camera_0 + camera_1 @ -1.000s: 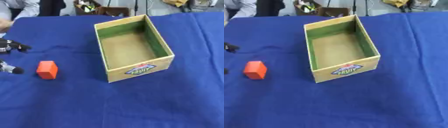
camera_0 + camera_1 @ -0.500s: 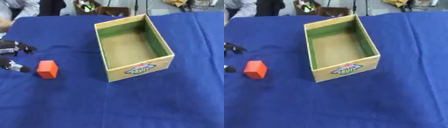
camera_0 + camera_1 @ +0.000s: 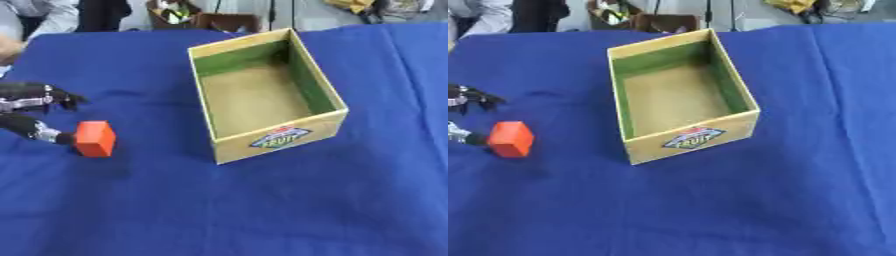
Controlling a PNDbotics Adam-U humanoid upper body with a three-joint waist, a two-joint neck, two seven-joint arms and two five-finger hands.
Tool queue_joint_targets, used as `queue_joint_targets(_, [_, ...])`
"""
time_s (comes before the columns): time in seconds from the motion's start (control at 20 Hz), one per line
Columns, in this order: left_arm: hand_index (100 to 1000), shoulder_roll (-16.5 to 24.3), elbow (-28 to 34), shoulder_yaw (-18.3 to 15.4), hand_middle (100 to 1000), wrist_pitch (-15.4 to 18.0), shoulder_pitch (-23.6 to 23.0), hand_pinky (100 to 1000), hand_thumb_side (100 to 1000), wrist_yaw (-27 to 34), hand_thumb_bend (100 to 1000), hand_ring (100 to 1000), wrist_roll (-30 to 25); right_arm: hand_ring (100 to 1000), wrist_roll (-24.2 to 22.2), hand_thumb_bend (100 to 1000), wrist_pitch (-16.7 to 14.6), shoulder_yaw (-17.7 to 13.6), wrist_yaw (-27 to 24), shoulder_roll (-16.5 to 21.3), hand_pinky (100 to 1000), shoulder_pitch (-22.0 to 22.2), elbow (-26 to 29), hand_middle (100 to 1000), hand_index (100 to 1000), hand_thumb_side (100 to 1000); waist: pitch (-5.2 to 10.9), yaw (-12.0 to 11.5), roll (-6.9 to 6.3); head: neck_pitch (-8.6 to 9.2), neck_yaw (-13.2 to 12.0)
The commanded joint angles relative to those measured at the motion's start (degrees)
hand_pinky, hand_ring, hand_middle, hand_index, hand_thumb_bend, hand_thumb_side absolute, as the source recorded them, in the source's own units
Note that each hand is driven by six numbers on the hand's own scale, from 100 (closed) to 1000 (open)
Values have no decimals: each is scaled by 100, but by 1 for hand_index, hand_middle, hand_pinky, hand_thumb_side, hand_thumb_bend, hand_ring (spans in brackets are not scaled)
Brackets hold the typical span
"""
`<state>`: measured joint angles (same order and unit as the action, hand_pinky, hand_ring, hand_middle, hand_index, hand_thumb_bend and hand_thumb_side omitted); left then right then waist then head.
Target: Pick up objects on the table and place them in the box.
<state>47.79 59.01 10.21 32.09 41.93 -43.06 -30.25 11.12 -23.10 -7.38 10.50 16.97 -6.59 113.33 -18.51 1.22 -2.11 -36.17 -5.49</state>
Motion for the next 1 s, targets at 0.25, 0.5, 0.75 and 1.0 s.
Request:
queue_joint_targets(0.25, [1000,143,181,87,800,76,96,659,1000,-470,809,838,36,726,1,100,15,-9,-35,89,792,-49,127,570,716,815,110,-10,7,79,-42])
queue_joint_targets(0.5, [1000,105,278,112,799,75,135,664,1000,-809,789,840,196,726,4,100,5,-12,-44,88,792,-46,127,570,716,815,110,-3,22,83,-60])
queue_joint_targets(0.75, [1000,87,242,119,799,106,136,664,1000,-946,789,840,325,726,4,100,5,-12,-45,87,792,-46,127,570,716,815,110,-3,23,83,-61])
queue_joint_targets(1.0, [880,-52,302,242,751,-18,244,640,961,-1279,691,811,540,726,-19,100,24,1,-52,78,793,-66,127,567,716,815,108,24,0,96,-105])
